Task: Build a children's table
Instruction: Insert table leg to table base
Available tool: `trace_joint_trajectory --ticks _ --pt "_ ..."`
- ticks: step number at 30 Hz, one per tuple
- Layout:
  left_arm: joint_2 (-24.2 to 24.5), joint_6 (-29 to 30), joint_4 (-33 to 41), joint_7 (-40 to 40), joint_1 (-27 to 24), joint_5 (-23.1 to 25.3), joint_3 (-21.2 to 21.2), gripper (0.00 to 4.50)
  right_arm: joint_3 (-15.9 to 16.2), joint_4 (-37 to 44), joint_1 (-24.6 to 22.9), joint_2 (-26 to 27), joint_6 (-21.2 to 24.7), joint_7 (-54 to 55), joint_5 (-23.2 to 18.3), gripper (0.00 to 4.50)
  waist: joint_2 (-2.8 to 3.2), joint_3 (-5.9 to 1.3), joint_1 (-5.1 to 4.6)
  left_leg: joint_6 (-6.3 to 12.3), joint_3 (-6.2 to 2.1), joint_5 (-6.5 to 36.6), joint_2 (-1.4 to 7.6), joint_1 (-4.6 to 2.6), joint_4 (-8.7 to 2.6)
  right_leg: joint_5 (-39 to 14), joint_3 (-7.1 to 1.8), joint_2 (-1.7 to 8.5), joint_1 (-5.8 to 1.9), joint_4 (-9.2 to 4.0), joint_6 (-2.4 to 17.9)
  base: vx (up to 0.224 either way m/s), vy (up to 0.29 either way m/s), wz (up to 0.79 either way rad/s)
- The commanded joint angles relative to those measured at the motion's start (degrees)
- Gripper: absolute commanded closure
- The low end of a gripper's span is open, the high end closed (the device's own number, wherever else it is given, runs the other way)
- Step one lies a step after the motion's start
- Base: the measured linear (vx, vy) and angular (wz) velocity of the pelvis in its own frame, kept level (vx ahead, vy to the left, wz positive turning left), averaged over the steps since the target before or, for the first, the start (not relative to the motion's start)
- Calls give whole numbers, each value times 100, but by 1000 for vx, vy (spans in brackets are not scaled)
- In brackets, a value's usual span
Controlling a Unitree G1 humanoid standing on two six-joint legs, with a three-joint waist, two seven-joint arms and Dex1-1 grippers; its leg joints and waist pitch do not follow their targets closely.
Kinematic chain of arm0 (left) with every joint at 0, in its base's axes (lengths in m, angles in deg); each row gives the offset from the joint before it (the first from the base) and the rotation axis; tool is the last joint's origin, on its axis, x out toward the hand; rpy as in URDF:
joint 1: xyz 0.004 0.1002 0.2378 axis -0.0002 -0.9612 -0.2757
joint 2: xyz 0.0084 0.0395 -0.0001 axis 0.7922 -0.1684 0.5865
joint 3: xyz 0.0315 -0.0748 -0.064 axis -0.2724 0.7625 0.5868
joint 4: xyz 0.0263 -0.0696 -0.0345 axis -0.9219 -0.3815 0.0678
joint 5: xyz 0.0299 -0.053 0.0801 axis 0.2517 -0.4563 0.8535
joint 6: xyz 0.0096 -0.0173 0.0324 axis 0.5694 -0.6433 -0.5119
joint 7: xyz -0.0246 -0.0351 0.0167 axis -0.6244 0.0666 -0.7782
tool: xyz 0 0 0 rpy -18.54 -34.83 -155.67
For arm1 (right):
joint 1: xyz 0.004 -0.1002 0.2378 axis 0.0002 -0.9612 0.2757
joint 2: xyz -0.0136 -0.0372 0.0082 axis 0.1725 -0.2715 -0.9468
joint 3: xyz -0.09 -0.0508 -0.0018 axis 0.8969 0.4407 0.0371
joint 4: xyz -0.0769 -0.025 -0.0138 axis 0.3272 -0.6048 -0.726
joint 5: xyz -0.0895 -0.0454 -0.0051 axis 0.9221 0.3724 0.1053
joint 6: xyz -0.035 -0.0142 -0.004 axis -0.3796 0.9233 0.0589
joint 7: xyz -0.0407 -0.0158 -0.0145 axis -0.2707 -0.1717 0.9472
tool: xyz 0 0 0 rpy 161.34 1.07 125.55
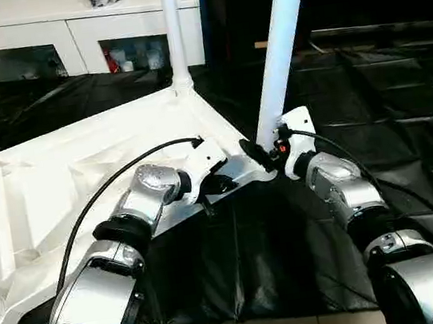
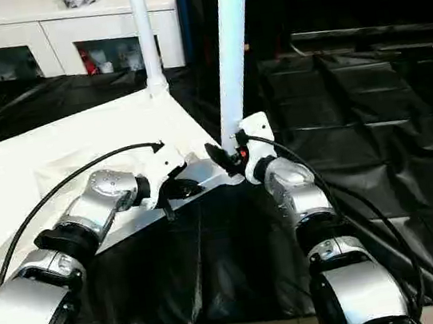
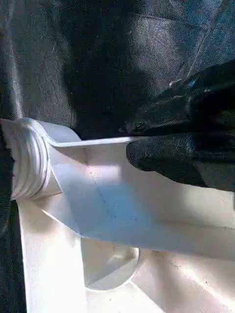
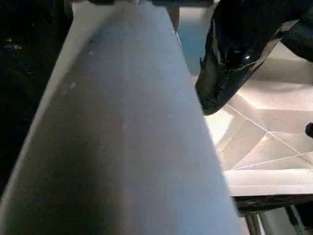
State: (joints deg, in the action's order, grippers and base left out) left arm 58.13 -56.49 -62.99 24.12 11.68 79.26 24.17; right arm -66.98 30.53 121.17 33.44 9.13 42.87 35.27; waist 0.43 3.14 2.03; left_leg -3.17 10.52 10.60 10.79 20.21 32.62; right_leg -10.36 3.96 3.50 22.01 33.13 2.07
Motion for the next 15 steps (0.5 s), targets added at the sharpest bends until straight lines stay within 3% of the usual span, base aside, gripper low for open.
trace_joint_trajectory --ticks 1,5,8,13,15 --pt "22 -160 194 93 -61 67 -139 450 220 -111 -118 60 71 -187 127 52 33 -336 5 268 -82 1363 280 -65 -370 -1426 -310 528 -194 -418 1318 0 0 0" --pt "83 -286 251 360 -108 40 -169 450 250 -75 -116 -28 9 -424 134 52 35 -345 18 307 -78 1240 295 -50 -367 -1260 -299 524 -220 -392 1359 0 0 0" --pt "172 -379 332 721 -157 -33 -175 450 328 91 -167 -160 -42 -935 123 52 36 -374 30 378 -69 959 303 -12 -347 -776 -285 512 -264 -321 1439 0 0 0" --pt "356 -694 427 1235 -227 -66 -246 450 432 387 -268 -386 -2 -1659 24 52 34 -456 85 685 -43 379 303 33 -257 389 -275 500 -298 -161 1631 0 0 0" --pt "455 -784 452 1474 -262 -71 -290 450 498 529 -332 -496 62 -2051 -32 52 32 -437 108 834 -28 324 300 47 -243 572 -267 492 -277 -151 1669 0 0 0"
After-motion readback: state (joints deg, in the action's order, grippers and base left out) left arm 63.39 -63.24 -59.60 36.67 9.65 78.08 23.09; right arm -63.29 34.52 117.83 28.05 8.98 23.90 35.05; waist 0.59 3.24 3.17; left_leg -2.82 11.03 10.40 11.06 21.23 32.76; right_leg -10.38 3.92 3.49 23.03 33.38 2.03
